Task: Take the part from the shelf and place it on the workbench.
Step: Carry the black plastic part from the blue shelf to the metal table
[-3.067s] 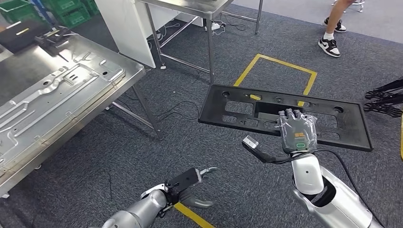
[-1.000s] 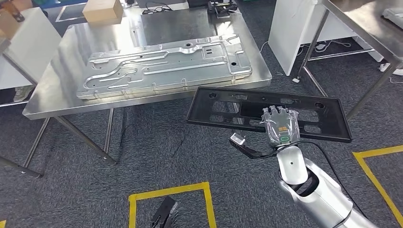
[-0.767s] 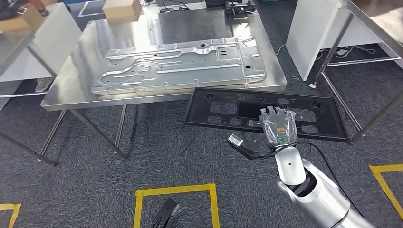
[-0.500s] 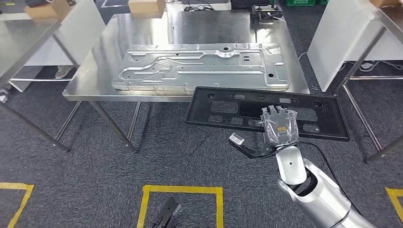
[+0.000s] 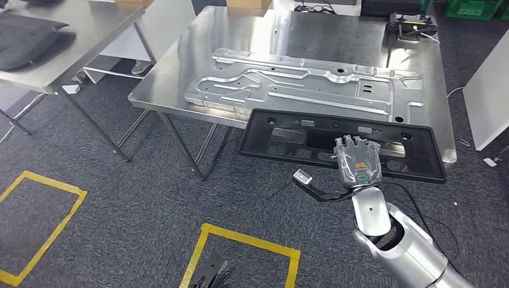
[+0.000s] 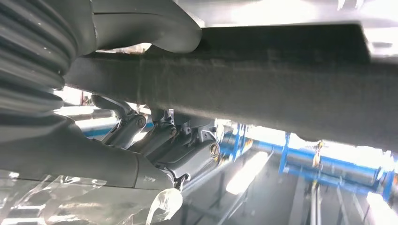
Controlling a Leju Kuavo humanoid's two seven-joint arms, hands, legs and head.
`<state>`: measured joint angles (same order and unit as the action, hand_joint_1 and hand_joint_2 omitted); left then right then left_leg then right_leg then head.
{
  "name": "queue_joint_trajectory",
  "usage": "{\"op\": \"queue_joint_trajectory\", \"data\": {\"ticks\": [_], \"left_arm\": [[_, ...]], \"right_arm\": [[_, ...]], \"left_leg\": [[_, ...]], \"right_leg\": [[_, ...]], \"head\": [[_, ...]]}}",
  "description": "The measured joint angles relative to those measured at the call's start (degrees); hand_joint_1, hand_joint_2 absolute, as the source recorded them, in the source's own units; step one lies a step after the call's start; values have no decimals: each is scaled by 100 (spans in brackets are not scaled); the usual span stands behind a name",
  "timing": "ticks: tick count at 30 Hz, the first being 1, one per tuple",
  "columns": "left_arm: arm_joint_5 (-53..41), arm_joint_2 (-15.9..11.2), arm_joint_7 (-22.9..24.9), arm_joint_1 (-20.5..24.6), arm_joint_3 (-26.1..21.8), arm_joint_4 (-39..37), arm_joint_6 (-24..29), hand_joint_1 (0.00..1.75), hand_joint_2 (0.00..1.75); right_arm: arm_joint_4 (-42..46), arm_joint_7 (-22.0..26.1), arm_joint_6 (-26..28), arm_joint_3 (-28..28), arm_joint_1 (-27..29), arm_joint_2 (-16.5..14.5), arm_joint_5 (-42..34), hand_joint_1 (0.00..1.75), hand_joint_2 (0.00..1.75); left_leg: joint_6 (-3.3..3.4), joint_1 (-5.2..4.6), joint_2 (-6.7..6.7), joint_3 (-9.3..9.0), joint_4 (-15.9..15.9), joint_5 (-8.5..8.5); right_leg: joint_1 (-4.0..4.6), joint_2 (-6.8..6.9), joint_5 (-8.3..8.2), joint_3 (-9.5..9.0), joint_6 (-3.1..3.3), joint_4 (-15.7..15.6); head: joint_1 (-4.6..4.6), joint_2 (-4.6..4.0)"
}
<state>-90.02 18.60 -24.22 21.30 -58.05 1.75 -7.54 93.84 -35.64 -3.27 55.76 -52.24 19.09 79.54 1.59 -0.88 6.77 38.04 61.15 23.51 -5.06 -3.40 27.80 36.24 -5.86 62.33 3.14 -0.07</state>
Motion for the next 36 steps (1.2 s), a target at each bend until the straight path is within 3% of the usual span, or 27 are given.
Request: {"op": "queue_joint_trajectory", "data": {"ticks": [2, 3, 5, 6, 7, 9, 11, 13, 14, 16, 17, 19, 20, 21, 22, 24, 25, 26, 28, 30, 32, 34, 35, 36], "left_arm": [[-1, 2, 0, 9, 0, 0, 1, 0, 175], [-1, 6, 0, 20, 0, 0, 0, 0, 175], [-1, 14, 0, 28, 0, 0, 0, 0, 175], [-1, 15, 1, 22, 0, 0, 5, 0, 175], [-1, 15, 1, 18, 0, 0, 11, 0, 175], [-1, 8, 4, 16, -1, 0, 28, 0, 175], [-1, -3, 10, 11, -2, 0, 38, 0, 175], [-1, -4, 27, 2, -3, 0, 47, 0, 175], [-1, -2, 40, -3, -4, 0, 54, 0, 175], [0, -1, 88, 4, -14, -1, 65, 0, 175], [0, 0, 111, 8, -20, -1, 68, 0, 175], [0, 1, 145, 1, -30, -1, 67, 0, 175], [-1, 2, 158, -16, -38, -1, 66, 0, 175], [-1, 3, 170, -35, -46, -1, 66, 0, 175], [-1, 3, 182, -50, -57, -1, 67, 0, 175], [1, -2, 216, -61, -79, -1, 82, 0, 175], [1, -1, 265, -57, -92, -1, 104, 0, 175], [-1, 2, 341, -49, -104, -1, 138, 0, 175], [-2, 21, 535, -29, -136, -3, 214, 0, 175], [-1, 45, 664, 6, -166, -4, 248, 0, 175], [-1, 75, 710, 61, -186, -4, 238, 0, 175], [-1, 101, 719, 104, -198, -5, 224, 0, 175], [-1, 106, 702, 113, -204, -6, 209, 0, 175], [-1, 104, 654, 111, -215, -7, 183, 0, 175]], "right_arm": [[15, -15, 55, -21, -3, 5, -53, 175, 175], [22, -22, 84, -35, -6, 5, -67, 175, 175], [31, -30, 111, -57, -10, 7, -97, 175, 175], [35, -35, 109, -64, -10, 7, -115, 175, 175], [41, -40, 107, -71, -14, 6, -136, 175, 175], [53, -61, 101, -100, -32, 12, -169, 175, 175], [63, -92, 92, -129, -65, 26, -206, 175, 175], [81, -135, 83, -154, -96, 35, -258, 175, 175], [100, -163, 81, -177, -98, 44, -276, 175, 175], [140, -221, 82, -232, -120, 62, -305, 175, 175], [154, -251, 83, -257, -127, 79, -318, 175, 175], [163, -288, 85, -281, -143, 104, -343, 175, 175], [168, -298, 85, -288, -131, 120, -350, 175, 175], [175, -306, 85, -291, -112, 132, -353, 175, 175], [184, -318, 85, -293, -95, 146, -356, 175, 175], [201, -345, 84, -308, -80, 181, -359, 175, 175], [214, -357, 84, -320, -83, 195, -365, 175, 175], [231, -364, 80, -339, -78, 207, -373, 175, 175], [269, -370, 63, -381, -54, 230, -396, 175, 175], [303, -370, 40, -417, -44, 255, -415, 175, 175], [349, -370, 31, -458, -55, 267, -433, 175, 175], [383, -370, 30, -497, -53, 278, -445, 175, 175], [392, -370, 30, -507, -51, 284, -449, 175, 175], [396, -370, 30, -509, -50, 288, -451, 175, 175]], "left_leg": [[-56, 11, -441, 323, 605, 162], [-69, 26, -590, 560, 1002, 253], [-25, 27, -691, 930, 1465, 262], [39, 7, -693, 971, 1388, 119], [138, -34, -686, 904, 1102, -116], [428, -169, -671, 583, 267, -617], [643, -279, -661, 318, -271, -820], [706, -322, -659, 168, -466, -783], [706, -314, -657, 37, -639, -769], [714, -269, -649, -252, -981, -746], [691, -239, -643, -361, -1096, -729], [660, -220, -620, -444, -1116, -662], [624, -209, -600, -469, -1094, -611], [580, -188, -575, -484, -1047, -553], [527, -157, -550, -487, -963, -477], [397, -102, -505, -438, -705, -286], [347, -89, -490, -379, -533, -179], [310, -88, -479, -326, -398, -99], [285, -93, -463, -253, -258, -18], [246, -97, -481, -208, -191, 45], [156, -50, -553, 9, 259, 255], [75, 33, -626, 411, 1020, 505], [60, 58, -644, 587, 1296, 551], [68, 67, -652, 670, 1366, 496]], "right_leg": [[50, 105, 34, -52, 46, -7], [76, 156, 61, -90, 53, -8], [139, 243, 145, -197, 76, -18], [179, 275, 189, -267, 91, -31], [227, 304, 229, -351, 109, -58], [310, 351, 283, -537, 142, -181], [321, 382, 287, -690, 142, -358], [292, 401, 268, -801, 119, -535], [288, 408, 276, -860, 121, -592], [319, 385, 372, -832, 127, -431], [331, 364, 479, -662, 125, -126], [333, 334, 654, -142, 81, 593], [323, 334, 636, 84, 42, 817], [305, 336, 496, 204, -5, 826], [278, 338, 254, 225, -66, 633], [214, 322, -217, 99, -191, 39], [199, 303, -314, 47, -181, -148], [196, 285, -318, 36, -127, -209], [195, 266, -252, 65, 44, -172], [170, 270, -239, 76, 120, -152], [144, 266, -222, 59, 161, -148], [137, 260, -199, 32, 174, -148], [141, 261, -183, 14, 177, -148], [149, 262, -165, -9, 176, -150]], "head": [[1, 0], [1, 0], [1, 0], [1, 0], [2, 0], [-3, -1], [-8, -1], [-5, -1], [-8, 0], [-11, 0], [-15, 0], [-14, 0], [-14, 0], [-14, 0], [-14, 0], [-17, 0], [-16, 0], [-16, 0], [-11, 0], [-10, 1], [-9, 1], [-7, 0], [-7, 0], [-7, 0]]}}
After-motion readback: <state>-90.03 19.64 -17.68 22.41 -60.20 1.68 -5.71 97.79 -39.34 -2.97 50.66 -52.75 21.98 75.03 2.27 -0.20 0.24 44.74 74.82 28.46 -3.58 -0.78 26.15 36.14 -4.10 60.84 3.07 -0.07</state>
